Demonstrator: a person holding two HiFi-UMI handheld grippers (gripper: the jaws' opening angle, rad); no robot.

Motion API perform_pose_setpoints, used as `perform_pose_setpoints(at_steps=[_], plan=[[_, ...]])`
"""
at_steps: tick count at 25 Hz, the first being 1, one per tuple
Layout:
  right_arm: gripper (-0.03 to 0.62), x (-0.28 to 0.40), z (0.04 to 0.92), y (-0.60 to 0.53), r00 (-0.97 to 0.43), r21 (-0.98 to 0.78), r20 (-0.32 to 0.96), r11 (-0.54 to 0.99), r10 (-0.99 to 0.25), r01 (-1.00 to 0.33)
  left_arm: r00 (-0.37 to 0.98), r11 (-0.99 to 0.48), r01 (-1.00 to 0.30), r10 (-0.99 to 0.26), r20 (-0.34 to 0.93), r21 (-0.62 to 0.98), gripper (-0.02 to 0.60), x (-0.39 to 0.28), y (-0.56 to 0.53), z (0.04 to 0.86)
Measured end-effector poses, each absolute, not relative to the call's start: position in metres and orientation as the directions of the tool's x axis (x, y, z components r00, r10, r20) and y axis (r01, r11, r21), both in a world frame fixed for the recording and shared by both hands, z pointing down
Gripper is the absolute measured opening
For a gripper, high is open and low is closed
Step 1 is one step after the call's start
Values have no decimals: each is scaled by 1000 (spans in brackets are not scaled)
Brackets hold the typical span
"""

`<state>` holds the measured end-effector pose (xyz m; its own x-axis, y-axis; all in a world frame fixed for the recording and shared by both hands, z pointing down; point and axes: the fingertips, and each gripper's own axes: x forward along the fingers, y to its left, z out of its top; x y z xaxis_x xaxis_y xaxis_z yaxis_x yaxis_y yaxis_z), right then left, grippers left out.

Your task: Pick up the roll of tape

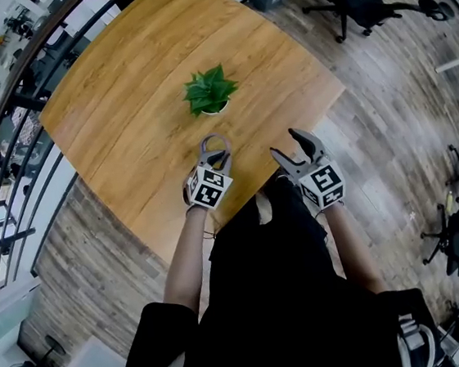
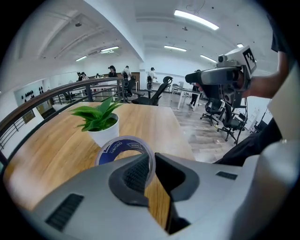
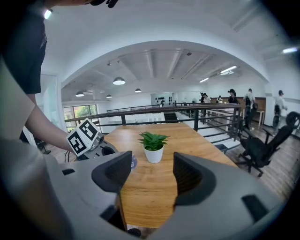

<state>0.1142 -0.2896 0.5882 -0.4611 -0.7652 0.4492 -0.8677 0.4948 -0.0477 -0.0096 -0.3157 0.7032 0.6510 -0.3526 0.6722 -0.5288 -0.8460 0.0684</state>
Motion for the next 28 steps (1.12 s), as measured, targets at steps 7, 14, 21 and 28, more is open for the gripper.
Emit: perform_pose_setpoints(at_steps=[7,14,21,28], plan=[[278,111,588,-287,-470,-57,445,500,-762,-864,664,-862,-506,-371,649,25,56,-7,-311,677],[278,105,592,-281,-482,-58,440,511,-758,-858,678,-856,-517,-403,614,9,57,-6,-305,658],[259,102,591,-280,-487,-60,428,514,-761,-856,708,-840,-542,-444,550,19,57,-9,-298,625],[255,99,590,-279,-493,-53,420,521,-762,-852,724,-814,-579,-492,484,39,57,-14,-296,591]])
